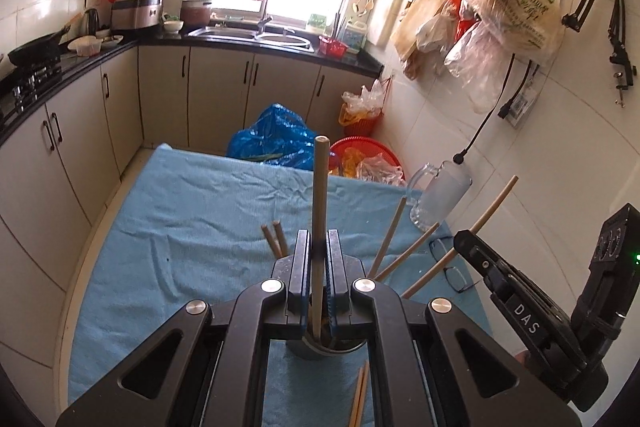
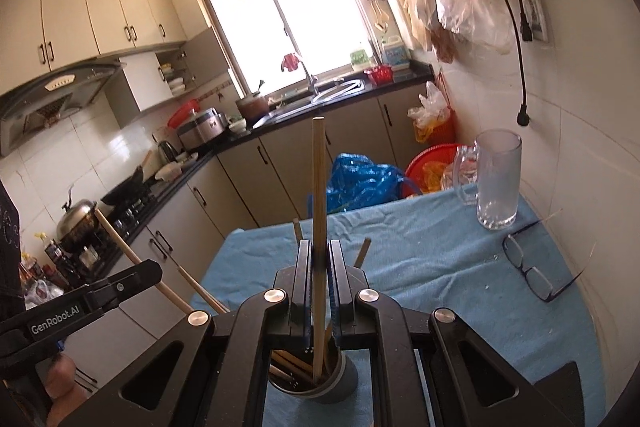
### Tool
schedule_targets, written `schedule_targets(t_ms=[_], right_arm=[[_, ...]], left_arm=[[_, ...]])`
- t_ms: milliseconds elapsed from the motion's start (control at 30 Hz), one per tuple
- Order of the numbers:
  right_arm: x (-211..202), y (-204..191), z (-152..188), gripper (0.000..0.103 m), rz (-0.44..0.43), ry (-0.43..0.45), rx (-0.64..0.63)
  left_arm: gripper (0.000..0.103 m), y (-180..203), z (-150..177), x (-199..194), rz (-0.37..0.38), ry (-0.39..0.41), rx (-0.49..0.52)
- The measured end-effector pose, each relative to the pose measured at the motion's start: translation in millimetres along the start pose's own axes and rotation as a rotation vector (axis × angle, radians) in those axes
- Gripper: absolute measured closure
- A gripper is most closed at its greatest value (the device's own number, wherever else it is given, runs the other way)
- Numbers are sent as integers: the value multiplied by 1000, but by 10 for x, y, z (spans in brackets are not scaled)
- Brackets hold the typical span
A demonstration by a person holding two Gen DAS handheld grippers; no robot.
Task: Organize utensils
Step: 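Lower the chopstick into the grey holder cup and open the left tool, then return the open left tool to the loose chopsticks on the towel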
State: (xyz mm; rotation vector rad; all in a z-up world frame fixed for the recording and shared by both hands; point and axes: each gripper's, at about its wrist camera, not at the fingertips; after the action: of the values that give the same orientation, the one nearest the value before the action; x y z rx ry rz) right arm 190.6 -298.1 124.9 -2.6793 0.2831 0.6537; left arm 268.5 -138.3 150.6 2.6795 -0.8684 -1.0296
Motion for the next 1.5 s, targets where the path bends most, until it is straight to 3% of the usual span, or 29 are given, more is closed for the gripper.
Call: schedule_targets(t_ms=[300,567,633,733,867,1033,1167,1333,1433,1500], right_arm=[[257,51,199,95,3,-88,13],[325,120,218,93,-15,-128,29],[263,127,190,93,-16,-114,28],[116,133,164,83,-12,-79,24],[-102,193,149,73,-10,-43,38],[-338,269,271,50,10,-29,39],[-405,369,594,47,40,-71,30],[-330,604,1191,47,40,-182,85],[-280,733,1473,58,35,-255,131],[-266,797,1628,65,42,-298,159]], left_arm=[[97,-136,129,147,-23,-31,-22],[95,-149,124,100,-30,-9,-17],[87,-135,113,23,-21,6,-16],[74,-98,112,-118,-27,45,-8],[69,-67,140,-316,-28,79,4],[54,-122,320,-573,-51,118,8],[48,-306,694,-618,-89,92,-11],[48,-647,1512,-427,-196,-27,-30],[48,-879,1931,-300,-218,-116,-78],[48,-1028,2108,-272,-243,-130,-110]])
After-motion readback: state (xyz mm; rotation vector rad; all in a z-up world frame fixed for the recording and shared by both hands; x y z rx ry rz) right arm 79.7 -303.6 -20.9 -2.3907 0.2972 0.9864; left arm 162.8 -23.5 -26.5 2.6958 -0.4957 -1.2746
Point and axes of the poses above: each gripper's, at about its wrist camera, not at the fingertips, and x roughly the way its jaws point, y to its right, z to its underside, and after that the axes turned 5 degrees about z, right-handed
